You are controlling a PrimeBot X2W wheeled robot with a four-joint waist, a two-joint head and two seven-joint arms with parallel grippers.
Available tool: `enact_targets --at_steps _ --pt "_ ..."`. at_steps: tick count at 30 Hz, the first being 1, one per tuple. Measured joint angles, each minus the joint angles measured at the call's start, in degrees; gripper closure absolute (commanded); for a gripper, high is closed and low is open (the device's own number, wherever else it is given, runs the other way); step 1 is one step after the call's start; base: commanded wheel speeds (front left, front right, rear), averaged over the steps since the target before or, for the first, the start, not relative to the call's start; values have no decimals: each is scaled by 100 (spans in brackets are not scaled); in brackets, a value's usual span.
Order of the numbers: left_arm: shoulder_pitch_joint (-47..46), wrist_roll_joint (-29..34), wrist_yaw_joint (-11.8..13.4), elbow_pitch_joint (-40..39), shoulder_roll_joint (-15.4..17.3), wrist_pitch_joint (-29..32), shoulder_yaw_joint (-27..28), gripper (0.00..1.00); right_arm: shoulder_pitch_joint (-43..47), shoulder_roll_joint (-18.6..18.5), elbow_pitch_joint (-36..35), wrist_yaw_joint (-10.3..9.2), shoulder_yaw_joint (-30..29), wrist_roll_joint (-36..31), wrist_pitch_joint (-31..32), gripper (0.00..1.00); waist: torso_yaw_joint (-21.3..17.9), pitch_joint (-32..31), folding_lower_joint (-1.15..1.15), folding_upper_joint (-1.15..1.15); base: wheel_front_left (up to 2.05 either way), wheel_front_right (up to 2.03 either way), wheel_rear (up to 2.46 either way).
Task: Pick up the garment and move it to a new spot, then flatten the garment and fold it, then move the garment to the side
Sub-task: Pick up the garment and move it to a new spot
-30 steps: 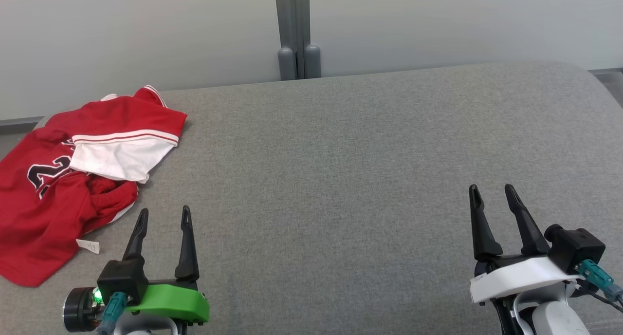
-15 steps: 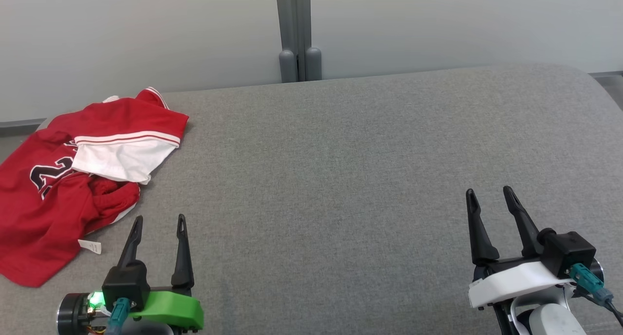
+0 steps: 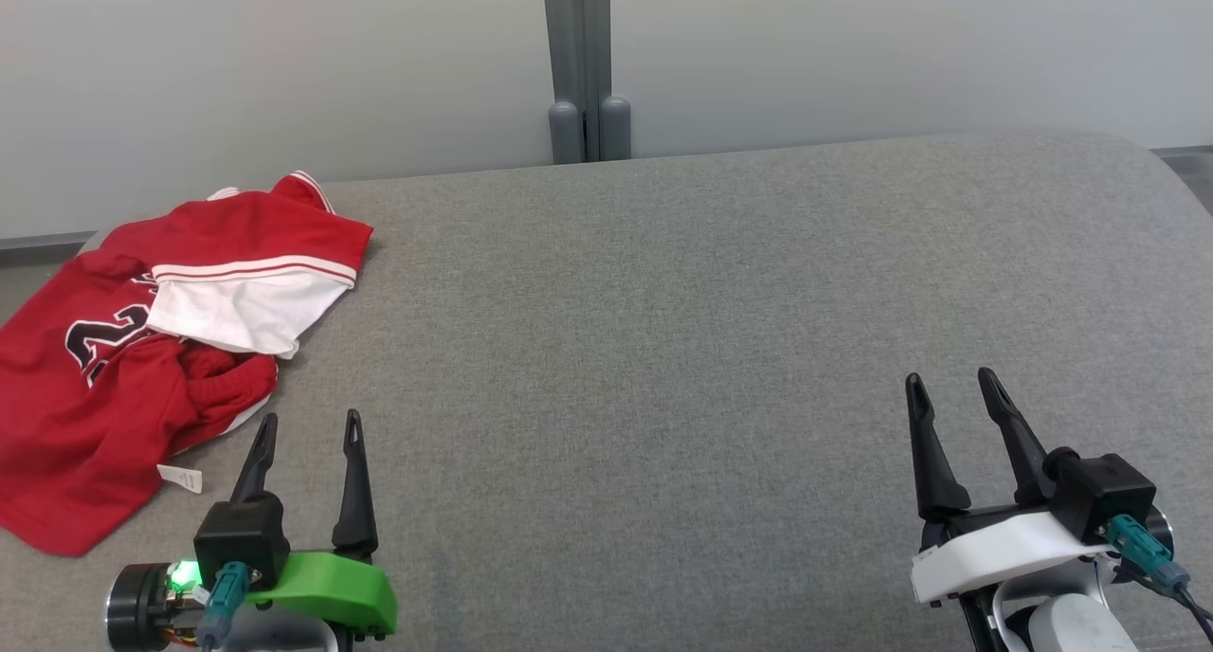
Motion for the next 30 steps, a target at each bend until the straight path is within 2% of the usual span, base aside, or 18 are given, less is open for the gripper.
enact_targets --at_steps 13,30 --pt "70 -82 68 -79 68 53 -4 0 -2 -1 100 0 -9 -1 5 0 -1 10 0 0 0 0 0" --pt "78 -132 177 -58 145 62 -30 0 81 63 -75 0 -94 -70 356 0 89 32 0 0 0 0 0"
